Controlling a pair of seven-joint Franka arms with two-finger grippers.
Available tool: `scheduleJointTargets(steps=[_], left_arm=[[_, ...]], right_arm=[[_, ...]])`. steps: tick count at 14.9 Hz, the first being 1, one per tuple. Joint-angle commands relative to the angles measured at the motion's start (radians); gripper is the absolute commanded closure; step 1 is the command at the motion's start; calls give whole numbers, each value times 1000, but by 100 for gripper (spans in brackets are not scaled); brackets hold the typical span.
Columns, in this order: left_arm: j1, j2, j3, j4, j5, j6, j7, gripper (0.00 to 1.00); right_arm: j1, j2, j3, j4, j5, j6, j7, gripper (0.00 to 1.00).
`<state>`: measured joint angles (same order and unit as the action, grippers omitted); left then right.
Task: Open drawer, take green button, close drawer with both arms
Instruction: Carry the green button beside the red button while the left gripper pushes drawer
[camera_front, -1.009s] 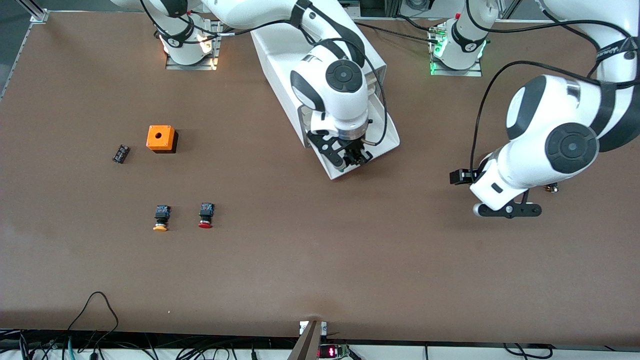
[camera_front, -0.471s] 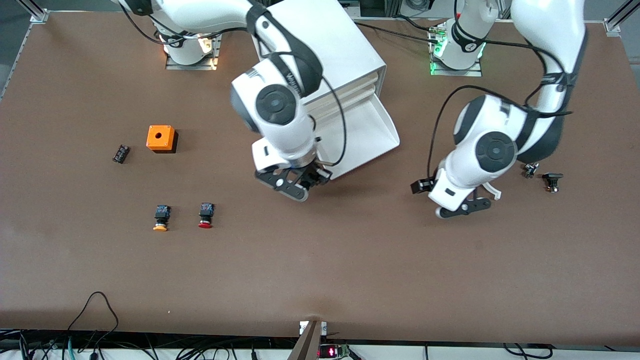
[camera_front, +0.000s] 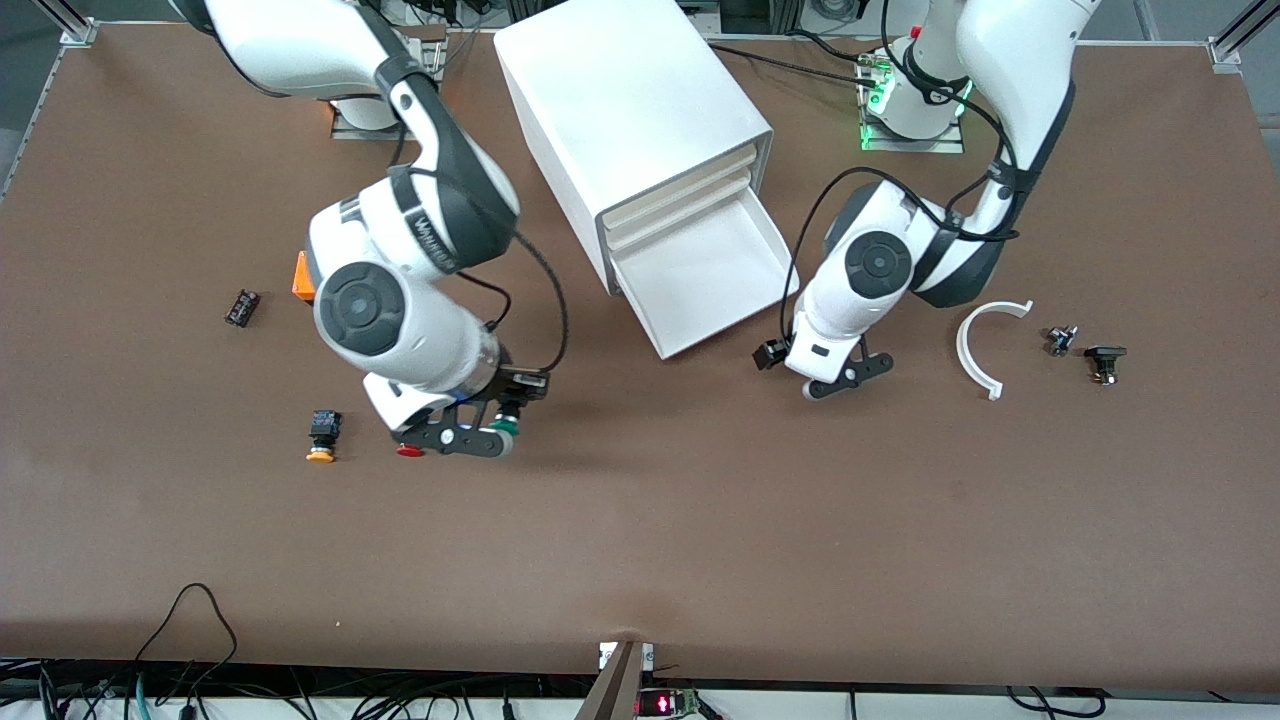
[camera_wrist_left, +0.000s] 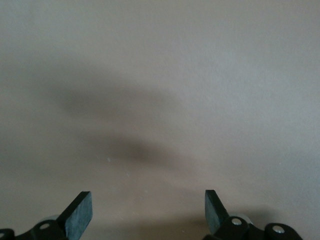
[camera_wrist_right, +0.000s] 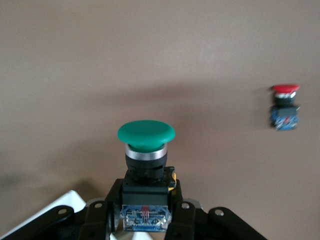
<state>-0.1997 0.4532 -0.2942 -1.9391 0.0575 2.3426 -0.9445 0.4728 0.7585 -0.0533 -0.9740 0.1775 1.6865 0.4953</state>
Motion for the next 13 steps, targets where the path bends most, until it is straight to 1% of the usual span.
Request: scheduleJointTargets(steps=[1,2,4,7,11,13], left_arm=[[-24,34,4,-6,35,56,-86,1],[-33,41,3,-6,35,60,-95,1],[-49,48,3,-6,35,60,-115,1],[-99,67,3,-9,35,58,-178,1],[-106,65,-6,-9,35,15,-181,1],[-101,62,-32,-9,35,-9,-180,1]], right_arm=[[-28,-18,10,-55,5,-1,-139,100],[-33,-13,10,-66,3,16,-155,100],[-39,-11,10,-124,-12,67,-197,100],[-36,-11,10,-259,-15,200,-218,100],[-39,-2,9,-383,-13,346,-263,100],[-52,4,10,-451,-13,435,-299,100]])
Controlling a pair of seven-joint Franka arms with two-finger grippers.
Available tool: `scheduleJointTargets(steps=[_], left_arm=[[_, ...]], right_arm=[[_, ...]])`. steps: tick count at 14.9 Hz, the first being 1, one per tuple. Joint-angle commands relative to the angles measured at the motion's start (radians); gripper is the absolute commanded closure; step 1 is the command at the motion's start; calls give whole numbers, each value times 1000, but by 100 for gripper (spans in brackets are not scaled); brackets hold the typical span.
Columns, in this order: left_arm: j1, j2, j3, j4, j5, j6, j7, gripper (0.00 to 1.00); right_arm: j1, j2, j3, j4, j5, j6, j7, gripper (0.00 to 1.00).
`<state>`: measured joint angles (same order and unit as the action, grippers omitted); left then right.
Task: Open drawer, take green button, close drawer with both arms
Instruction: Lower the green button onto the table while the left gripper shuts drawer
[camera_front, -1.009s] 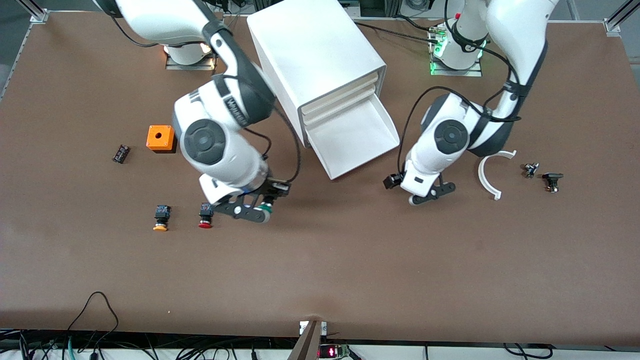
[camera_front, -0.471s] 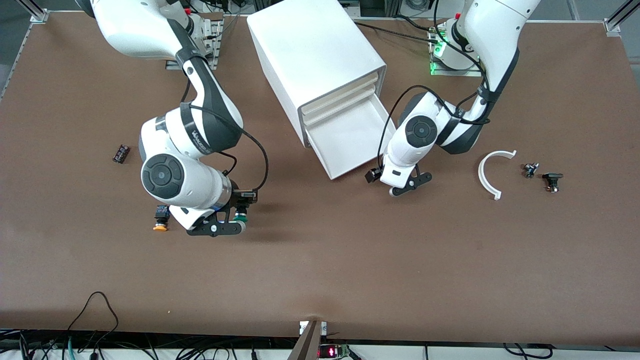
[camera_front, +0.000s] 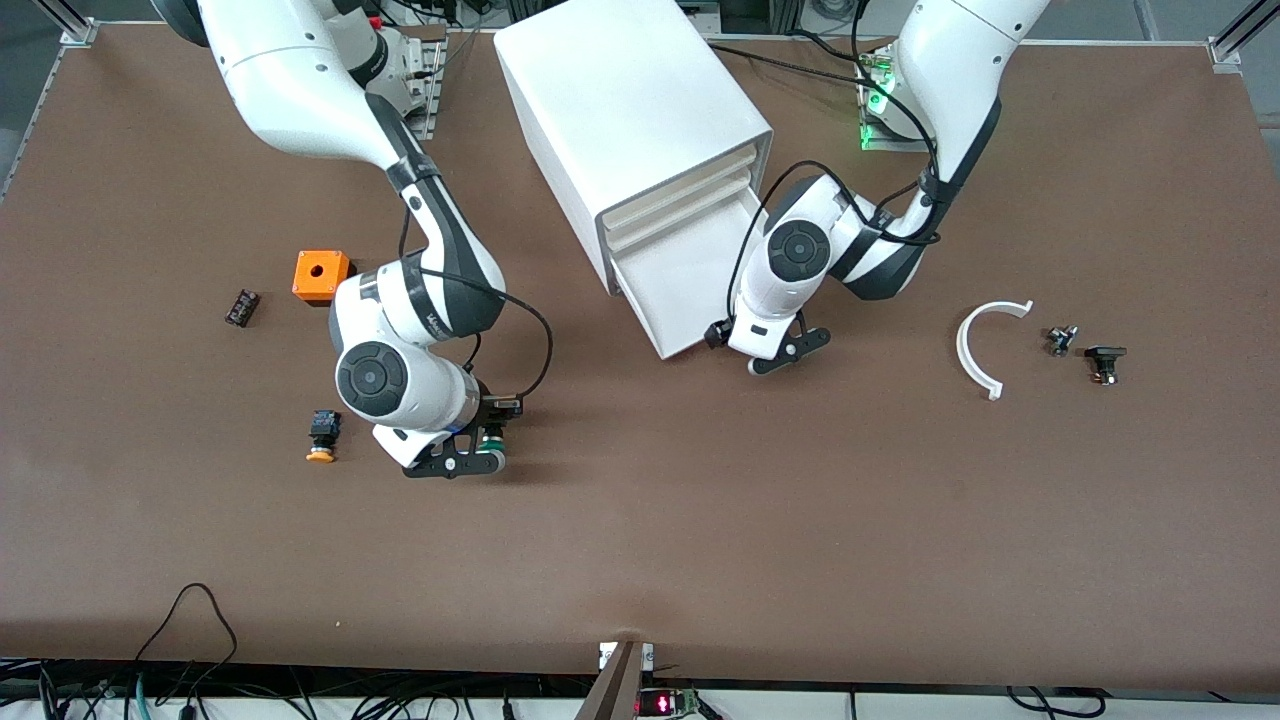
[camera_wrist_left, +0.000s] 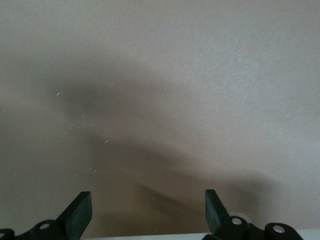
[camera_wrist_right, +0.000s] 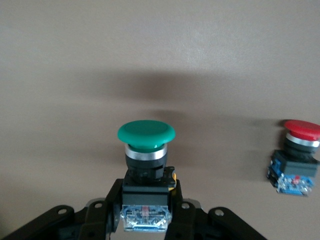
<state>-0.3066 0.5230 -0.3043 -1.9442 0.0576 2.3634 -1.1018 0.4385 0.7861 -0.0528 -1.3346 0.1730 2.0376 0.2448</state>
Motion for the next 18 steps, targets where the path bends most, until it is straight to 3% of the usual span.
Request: scheduleJointTargets(steps=[1,16,18], left_arm=[[7,-11,-30,-6,34,-39,-24,1],[9,-9,-193,-7,-30,-154,-72,1],[6,-9,-205,-9,-30,-173,-81,1]], right_arm=[[-18,-24,10,-112,-9,113,-53,100],[-87,65,10,-113,-6,176,-91,100],[-87,65,10,-113,-4,174,-91,95]])
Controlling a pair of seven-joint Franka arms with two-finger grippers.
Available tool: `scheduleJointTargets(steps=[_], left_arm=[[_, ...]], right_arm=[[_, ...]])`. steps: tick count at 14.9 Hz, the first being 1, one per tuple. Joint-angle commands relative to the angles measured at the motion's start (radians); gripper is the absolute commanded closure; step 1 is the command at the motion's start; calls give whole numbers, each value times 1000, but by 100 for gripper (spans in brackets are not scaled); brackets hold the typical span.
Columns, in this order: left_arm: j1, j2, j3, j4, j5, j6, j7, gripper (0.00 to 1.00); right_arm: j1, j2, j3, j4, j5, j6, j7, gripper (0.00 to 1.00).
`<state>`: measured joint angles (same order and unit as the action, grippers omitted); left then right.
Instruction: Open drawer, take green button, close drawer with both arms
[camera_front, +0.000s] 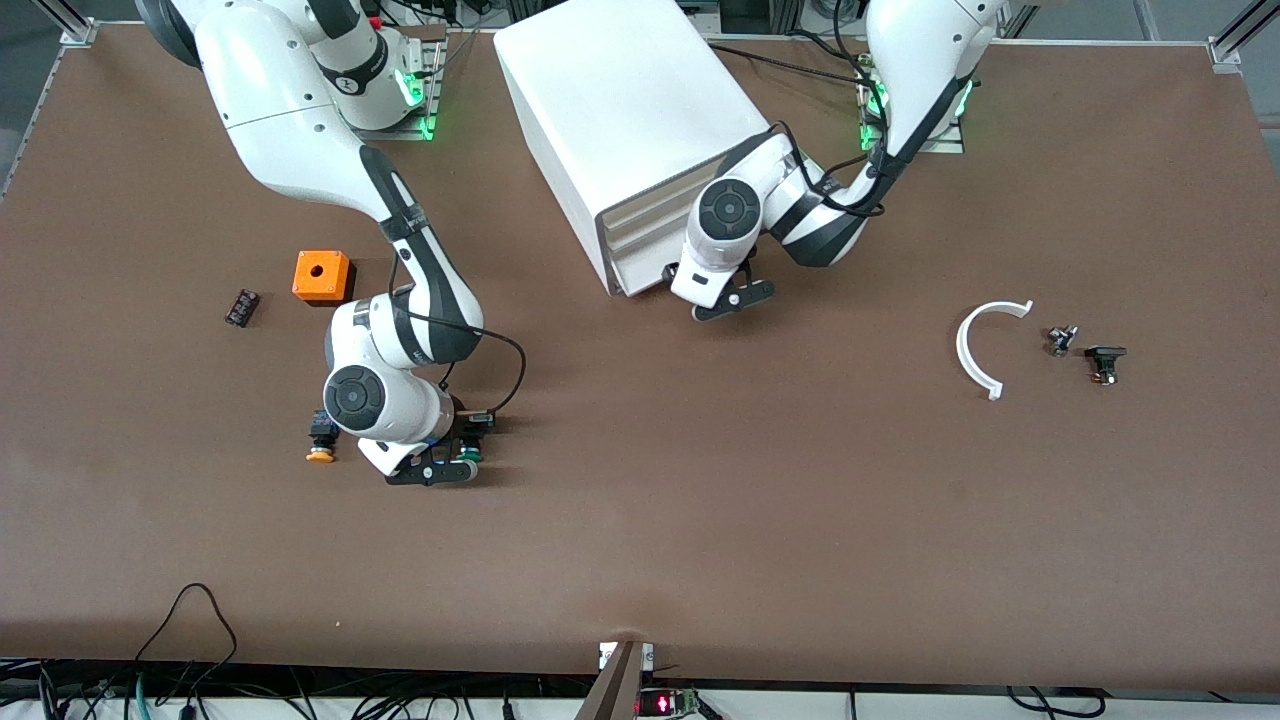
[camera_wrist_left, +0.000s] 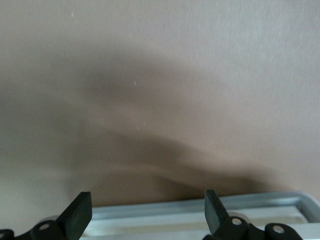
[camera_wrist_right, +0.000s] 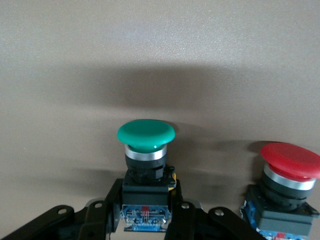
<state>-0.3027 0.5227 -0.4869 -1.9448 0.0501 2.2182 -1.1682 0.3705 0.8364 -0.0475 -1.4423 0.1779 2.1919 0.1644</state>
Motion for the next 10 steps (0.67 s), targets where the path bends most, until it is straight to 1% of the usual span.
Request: scheduleJointTargets(steps=[1,2,3,5,6,8,10], left_arm=[[2,-7,-32,-6,-24,-35,-17,1],[2,-9,-38,-6,-26,-40,-19,1],[4,-9,-45,-6,-39,-40,-21,1],[4,-7,-59,-6,-58,-40,-21,1],[4,-9,-64,-6,-59,-40,-21,1],[2,-7,-64,-6,-59,-40,-21,1],[1,-7,-64,-6,-59,-41,-21,1]], right_arm=[[-19,15,5,-4,0,22,-9,44],[-19,15,5,-4,0,20,-6,2],[-19,12,5,-3,0,20,-9,0],[-19,1,3,16,0,5,-17,0],[-25,-11,3,32,0,-39,-17,0],[-51,-65,3,49,2,-125,-13,0],[-68,-104,2,45,0,-136,-5,0]])
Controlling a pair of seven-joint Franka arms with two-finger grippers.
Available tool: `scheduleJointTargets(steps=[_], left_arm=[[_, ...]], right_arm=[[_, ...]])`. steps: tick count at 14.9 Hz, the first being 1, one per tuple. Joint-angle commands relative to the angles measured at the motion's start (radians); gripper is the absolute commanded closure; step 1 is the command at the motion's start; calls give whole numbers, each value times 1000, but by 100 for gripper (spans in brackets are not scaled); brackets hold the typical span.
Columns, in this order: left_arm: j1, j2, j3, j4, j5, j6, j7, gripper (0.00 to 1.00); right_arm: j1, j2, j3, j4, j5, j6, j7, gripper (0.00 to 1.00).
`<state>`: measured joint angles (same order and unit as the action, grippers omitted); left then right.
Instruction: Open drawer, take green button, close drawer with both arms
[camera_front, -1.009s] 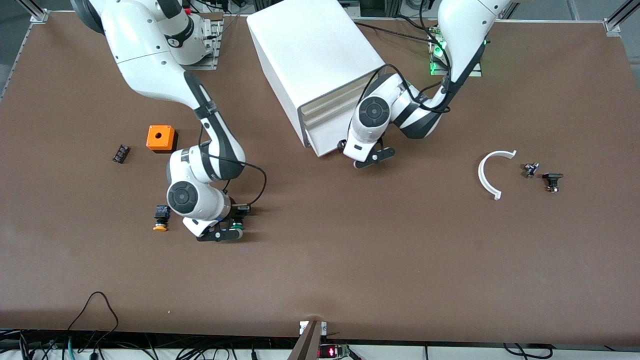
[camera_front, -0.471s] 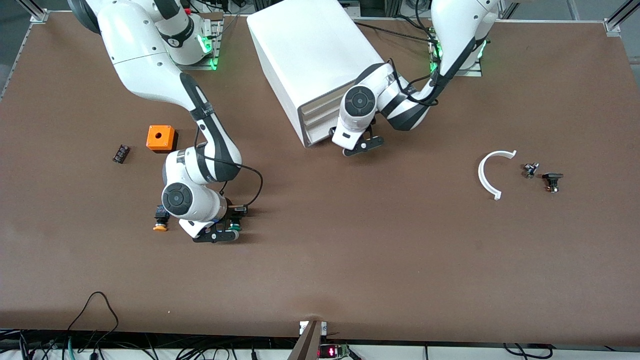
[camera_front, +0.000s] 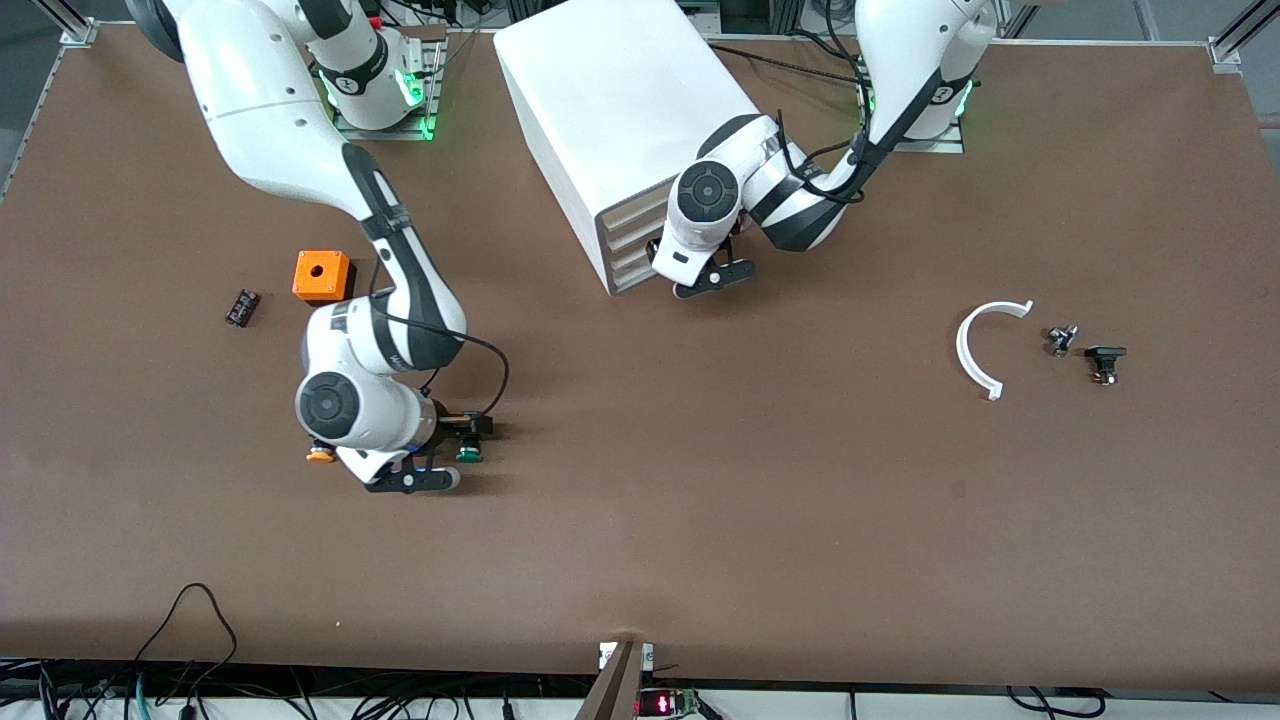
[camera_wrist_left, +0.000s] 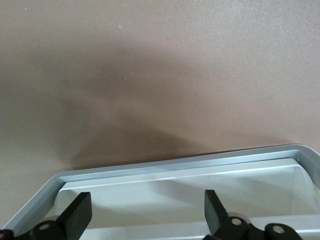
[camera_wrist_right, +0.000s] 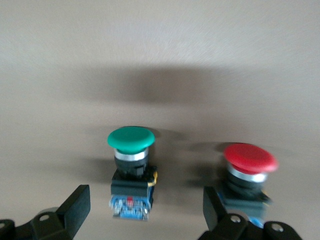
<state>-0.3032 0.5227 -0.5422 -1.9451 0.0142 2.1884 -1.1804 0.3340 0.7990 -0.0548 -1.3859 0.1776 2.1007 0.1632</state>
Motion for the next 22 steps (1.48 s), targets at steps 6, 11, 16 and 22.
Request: scheduleJointTargets(steps=[6,11,16,22], left_arm=[[24,-19,-31,11,-22,-74,7,1],[119,-95,-31,63,6,-120,140,1],[223,-156,-27,257,6,-407,296,1],[346,-251,-7,351,49,-551,626,0]], right_arm=[[-90,-220,-83,-97,-13,-93,-40,0],[-90,-391,-151,-246,-17,-87,-71,0],[-89,-612,-163,-349,-24,-157,-68,0],[-89,-716,-165,-308,-59,-252,-59,0]])
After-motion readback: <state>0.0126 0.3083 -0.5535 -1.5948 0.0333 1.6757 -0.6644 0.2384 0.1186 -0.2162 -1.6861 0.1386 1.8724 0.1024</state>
